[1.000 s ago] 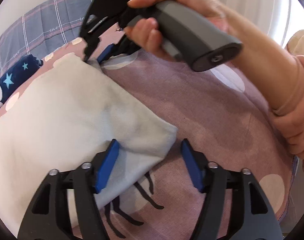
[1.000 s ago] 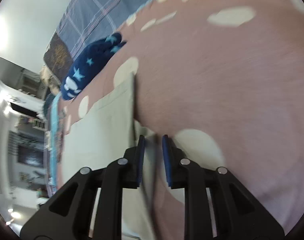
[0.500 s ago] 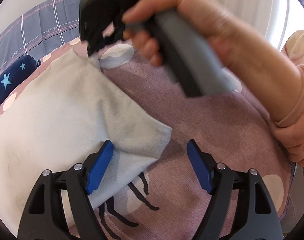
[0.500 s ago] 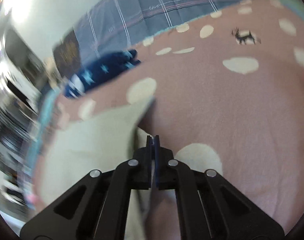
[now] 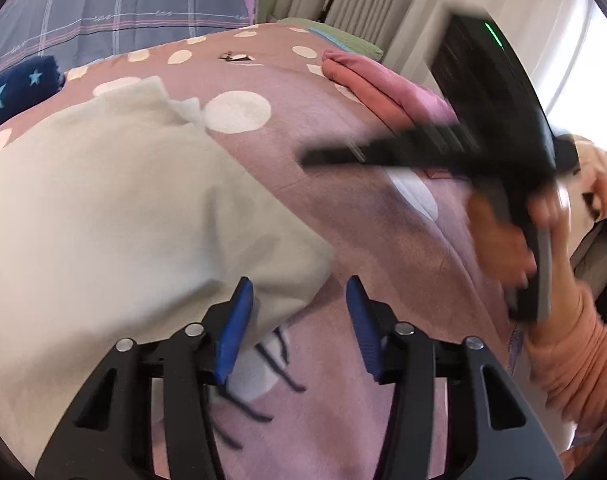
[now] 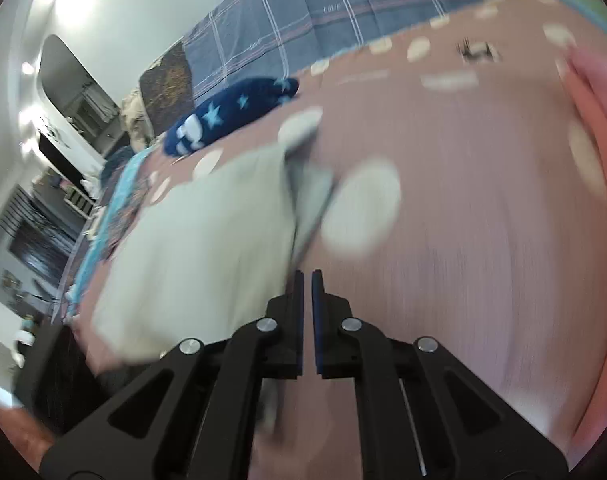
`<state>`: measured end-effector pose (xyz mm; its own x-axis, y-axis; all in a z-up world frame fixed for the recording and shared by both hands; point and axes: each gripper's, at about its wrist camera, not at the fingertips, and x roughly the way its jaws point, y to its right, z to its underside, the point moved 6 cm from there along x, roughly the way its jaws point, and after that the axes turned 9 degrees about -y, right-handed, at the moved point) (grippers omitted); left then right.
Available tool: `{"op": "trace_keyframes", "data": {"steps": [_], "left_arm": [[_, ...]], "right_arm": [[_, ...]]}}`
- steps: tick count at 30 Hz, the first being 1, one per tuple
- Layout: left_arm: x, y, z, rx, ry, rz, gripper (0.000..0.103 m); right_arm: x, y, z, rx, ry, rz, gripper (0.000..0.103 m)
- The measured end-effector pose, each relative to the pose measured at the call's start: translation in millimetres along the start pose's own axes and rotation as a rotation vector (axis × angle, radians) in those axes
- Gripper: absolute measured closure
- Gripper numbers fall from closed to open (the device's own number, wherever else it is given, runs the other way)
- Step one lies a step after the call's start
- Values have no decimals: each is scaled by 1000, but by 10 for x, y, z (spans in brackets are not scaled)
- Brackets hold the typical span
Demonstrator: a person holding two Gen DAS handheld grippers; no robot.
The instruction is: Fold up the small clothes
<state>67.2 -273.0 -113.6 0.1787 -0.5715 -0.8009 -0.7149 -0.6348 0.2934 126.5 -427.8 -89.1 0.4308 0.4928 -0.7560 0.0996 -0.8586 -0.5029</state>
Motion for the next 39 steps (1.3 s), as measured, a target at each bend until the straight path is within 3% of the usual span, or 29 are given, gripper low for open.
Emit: {"op": "trace_keyframes", "data": {"steps": [5,7,10,13,14,16,17,19,22,27,29,30,33,36,39], "left_arm": [[-142,-18,-61,43,30,-67,54],[-107,44,-54,100,9,-144,53],[-88,53,-23,126,-15,-199,52],[-132,-29,47,91,-28,-213,46],[-150,-71,55,80,-27,-221,45],[-178,-128,73,72,-26,-238,43],[-188,-141,77,74,-22,-245,42],[-223,-122,85,92,-9,-253,37],[-171,18,91,165,-16,-244,32],[155,274,27,294,-66,-246,32],[272,292,-10,293,-85,-247,34],[300,295,-47,279,-71,-242,40],[351,295,-119,258,-62,-252,51],[349,264,-128,245,-55,-274,62],[312,191,-128,216,-45,-273,76]], "right_arm": [[-31,-22,554,56,-49,-110,96],[-27,-38,602,79,-55,-149,95],[-15,-44,611,112,-62,-199,94],[-7,-110,641,102,-68,-222,70],[-6,-149,647,80,-65,-217,69],[32,-180,666,62,-72,-209,75],[83,-186,672,57,-85,-200,98],[179,-119,686,77,-107,-127,99],[49,5,674,133,-78,-158,99],[147,-22,708,101,-151,-138,93],[12,-3,597,116,-105,-141,81],[-114,28,473,120,-51,-116,78],[-200,79,185,113,1,-93,76],[22,91,-111,124,-34,-91,75],[321,39,-436,100,-77,-55,64]]}}
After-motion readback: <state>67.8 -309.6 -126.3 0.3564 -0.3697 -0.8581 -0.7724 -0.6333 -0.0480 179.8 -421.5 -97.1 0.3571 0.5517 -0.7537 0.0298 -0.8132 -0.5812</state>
